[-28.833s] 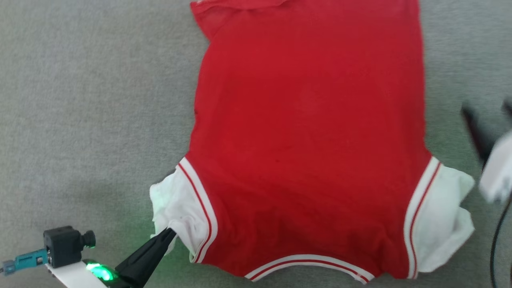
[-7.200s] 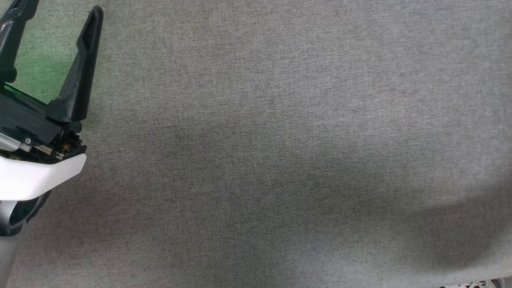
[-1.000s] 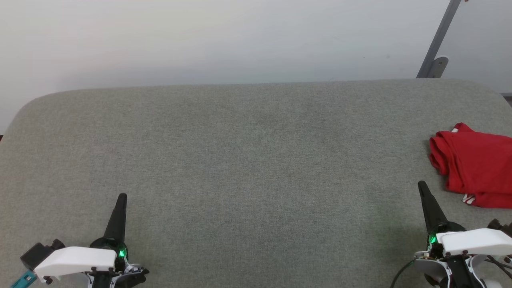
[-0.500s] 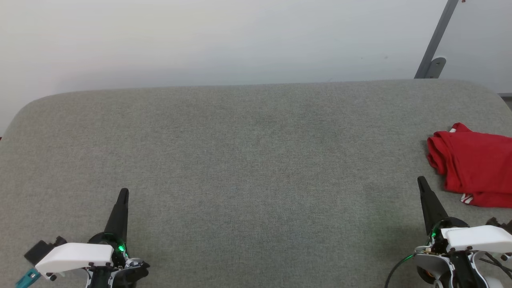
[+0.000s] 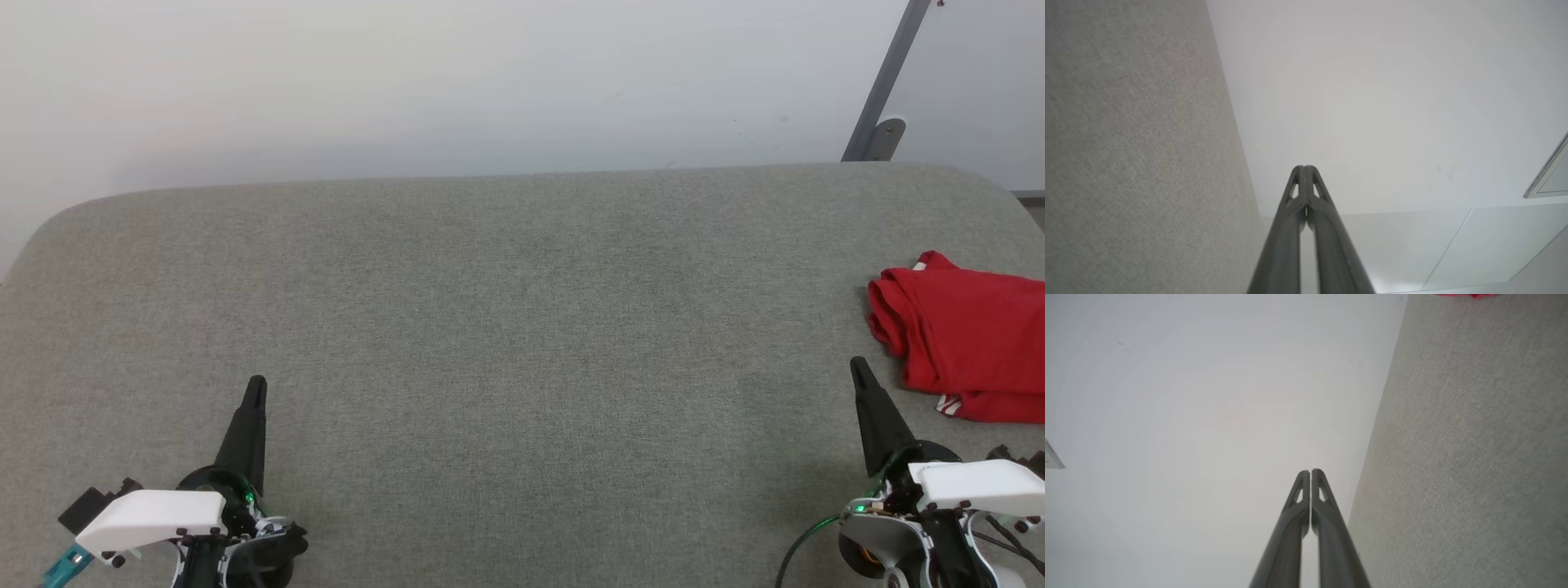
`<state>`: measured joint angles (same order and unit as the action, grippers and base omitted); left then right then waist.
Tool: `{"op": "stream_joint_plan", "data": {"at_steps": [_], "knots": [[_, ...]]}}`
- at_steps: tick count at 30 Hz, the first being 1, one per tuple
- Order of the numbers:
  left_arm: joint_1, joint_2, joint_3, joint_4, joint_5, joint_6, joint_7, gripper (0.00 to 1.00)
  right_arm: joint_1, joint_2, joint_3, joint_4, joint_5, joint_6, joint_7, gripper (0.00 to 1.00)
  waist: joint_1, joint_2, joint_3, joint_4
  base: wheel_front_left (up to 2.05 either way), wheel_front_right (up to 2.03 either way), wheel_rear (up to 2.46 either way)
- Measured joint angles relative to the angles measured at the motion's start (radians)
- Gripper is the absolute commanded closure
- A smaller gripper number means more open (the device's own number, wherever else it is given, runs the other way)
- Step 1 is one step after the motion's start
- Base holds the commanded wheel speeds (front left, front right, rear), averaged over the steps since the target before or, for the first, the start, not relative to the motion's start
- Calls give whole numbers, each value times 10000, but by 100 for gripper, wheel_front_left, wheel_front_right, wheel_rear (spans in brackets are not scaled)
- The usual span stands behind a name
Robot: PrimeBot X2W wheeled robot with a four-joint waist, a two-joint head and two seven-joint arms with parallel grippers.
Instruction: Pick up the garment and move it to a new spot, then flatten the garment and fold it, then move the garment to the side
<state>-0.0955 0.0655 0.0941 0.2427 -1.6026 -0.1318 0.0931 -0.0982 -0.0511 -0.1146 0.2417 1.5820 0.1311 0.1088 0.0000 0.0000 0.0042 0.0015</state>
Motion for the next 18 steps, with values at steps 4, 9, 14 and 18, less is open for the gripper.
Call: {"op": "stream_joint_plan", "data": {"at_steps": [4,9,14,18], "knots": [[-50,-36,31,25,-180,0,75,100,-54,0,0,19,230,-2,31,100,0,0,-10,-14,0,0,0],[-70,-46,46,31,-209,0,84,100,-64,2,4,23,288,-2,54,100,0,0,-11,-15,0,0,0],[-70,-54,54,33,-207,0,98,100,-65,2,4,23,288,0,54,100,0,0,-12,-15,0,0,0],[-70,-58,59,33,-207,0,102,100,-66,2,6,23,288,-2,54,100,0,0,-11,-15,0,0,0]]}}
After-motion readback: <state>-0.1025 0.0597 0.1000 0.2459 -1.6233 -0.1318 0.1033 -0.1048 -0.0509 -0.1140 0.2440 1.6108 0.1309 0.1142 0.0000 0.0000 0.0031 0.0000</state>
